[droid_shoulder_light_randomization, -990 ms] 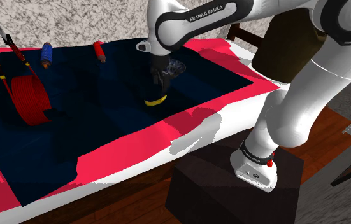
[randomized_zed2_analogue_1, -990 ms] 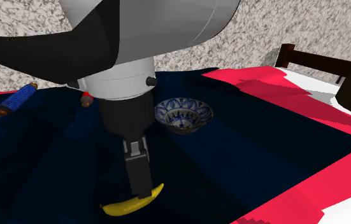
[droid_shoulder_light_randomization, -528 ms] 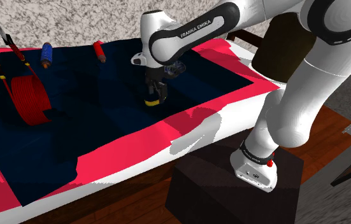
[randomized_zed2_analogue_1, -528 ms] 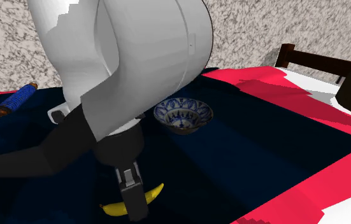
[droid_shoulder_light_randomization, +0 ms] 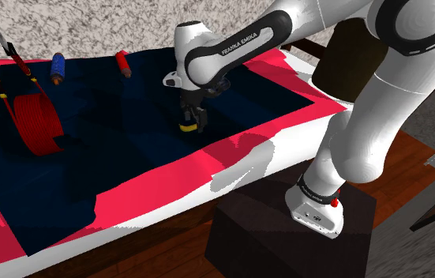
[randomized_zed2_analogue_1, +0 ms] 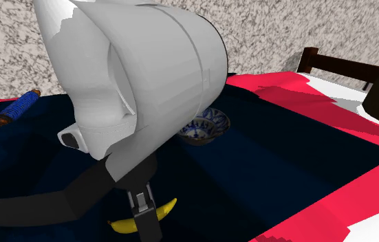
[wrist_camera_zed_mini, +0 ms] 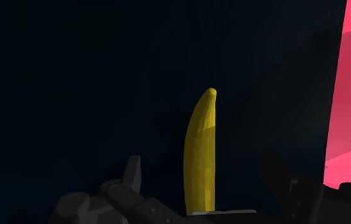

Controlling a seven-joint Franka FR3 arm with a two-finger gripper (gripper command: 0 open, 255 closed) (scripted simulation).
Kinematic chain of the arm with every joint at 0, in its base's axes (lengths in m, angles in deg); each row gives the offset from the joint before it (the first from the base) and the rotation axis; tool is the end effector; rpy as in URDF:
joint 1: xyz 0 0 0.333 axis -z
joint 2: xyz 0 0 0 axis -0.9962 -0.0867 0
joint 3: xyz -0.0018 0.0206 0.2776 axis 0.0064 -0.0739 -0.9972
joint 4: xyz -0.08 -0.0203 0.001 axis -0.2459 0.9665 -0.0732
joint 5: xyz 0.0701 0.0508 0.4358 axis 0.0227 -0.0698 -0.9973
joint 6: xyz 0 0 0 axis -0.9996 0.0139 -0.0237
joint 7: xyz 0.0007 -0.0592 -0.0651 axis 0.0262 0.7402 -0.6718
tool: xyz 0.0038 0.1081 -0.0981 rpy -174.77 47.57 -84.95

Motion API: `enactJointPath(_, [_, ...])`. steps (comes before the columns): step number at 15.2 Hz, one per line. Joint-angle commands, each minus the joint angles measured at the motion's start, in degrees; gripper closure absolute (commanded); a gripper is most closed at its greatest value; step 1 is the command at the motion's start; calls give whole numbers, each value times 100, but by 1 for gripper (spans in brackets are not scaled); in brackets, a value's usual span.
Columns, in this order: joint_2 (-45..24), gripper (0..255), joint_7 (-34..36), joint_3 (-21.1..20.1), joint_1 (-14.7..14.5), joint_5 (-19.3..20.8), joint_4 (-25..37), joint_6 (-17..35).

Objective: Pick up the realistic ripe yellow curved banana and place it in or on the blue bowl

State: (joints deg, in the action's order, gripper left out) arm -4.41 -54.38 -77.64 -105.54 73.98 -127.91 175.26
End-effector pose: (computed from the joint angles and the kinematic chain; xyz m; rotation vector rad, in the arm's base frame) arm 0.5225 0.1652 0.2466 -2.4677 -1.8668 0.1338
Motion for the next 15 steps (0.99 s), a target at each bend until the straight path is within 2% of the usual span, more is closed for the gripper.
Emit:
enactJointPath(1, [-1,0,0,0,0,0,0,2])
enactJointPath(2, [0,0,0,0,0,0,0,1])
enactJointPath(3, [0,255,0,0,0,0,0,1])
enactJointPath(12, [0,255,0,0,0,0,0,1])
enactJointPath(15, [123,255,9,0,0,10,105,-227])
